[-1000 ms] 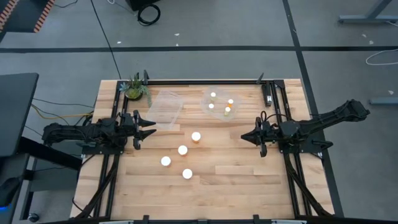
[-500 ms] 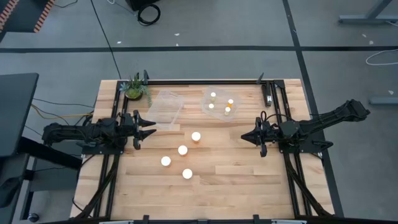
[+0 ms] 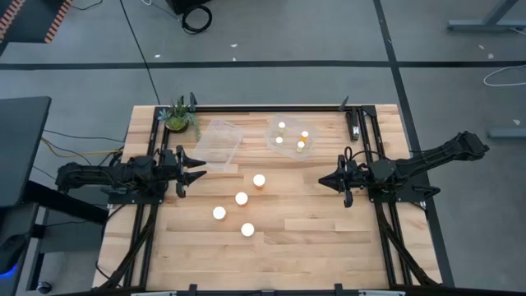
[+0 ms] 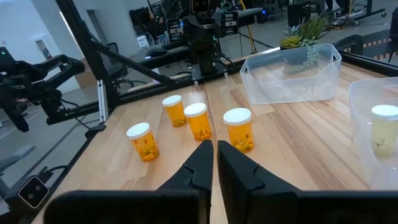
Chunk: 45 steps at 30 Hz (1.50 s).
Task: Pick and place medicine bottles into bin by pill shape (circle, oval)
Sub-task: Put the large orange pill bottle into the left transparent bin
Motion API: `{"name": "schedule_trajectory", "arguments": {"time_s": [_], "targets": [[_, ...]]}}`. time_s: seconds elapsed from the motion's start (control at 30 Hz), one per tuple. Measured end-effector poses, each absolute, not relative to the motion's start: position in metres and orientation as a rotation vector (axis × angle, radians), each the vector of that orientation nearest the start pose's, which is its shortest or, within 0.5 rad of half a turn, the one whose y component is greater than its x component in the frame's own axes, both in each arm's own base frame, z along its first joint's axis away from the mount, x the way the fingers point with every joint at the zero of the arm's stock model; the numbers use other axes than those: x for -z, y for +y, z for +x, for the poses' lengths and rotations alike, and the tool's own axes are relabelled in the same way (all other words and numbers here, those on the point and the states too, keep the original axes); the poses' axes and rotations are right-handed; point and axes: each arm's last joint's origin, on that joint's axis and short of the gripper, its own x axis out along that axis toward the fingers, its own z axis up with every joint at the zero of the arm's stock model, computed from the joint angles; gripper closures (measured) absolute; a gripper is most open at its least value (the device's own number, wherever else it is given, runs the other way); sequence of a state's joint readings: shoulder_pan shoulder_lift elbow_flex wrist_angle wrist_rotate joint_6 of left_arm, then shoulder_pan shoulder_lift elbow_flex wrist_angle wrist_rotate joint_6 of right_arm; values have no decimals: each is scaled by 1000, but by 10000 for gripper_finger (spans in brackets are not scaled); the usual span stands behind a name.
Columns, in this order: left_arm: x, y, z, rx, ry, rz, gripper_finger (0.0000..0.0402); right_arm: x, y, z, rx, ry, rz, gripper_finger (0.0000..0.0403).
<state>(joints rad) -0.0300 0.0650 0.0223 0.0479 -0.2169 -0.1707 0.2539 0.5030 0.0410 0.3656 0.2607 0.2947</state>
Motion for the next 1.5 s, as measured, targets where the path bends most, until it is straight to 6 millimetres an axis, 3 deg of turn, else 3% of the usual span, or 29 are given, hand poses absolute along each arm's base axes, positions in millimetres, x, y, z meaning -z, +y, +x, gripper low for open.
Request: {"name": "schedule_trajectory", "arguments": {"time_s": [0.43, 0.63, 1.07, 1.5], "targets": [[-172, 3, 100, -184, -37, -185, 230, -166, 25, 128, 21, 91, 270, 372], [-174, 3, 100, -175, -77, -447, 230, -166, 25, 128, 21, 91, 270, 372], [-173, 3, 100, -169, -78, -585, 230, -166, 25, 128, 21, 92, 269, 372], [-158, -3, 111, -39, 144, -534, 230, -166, 25, 128, 21, 92, 269, 372]]}}
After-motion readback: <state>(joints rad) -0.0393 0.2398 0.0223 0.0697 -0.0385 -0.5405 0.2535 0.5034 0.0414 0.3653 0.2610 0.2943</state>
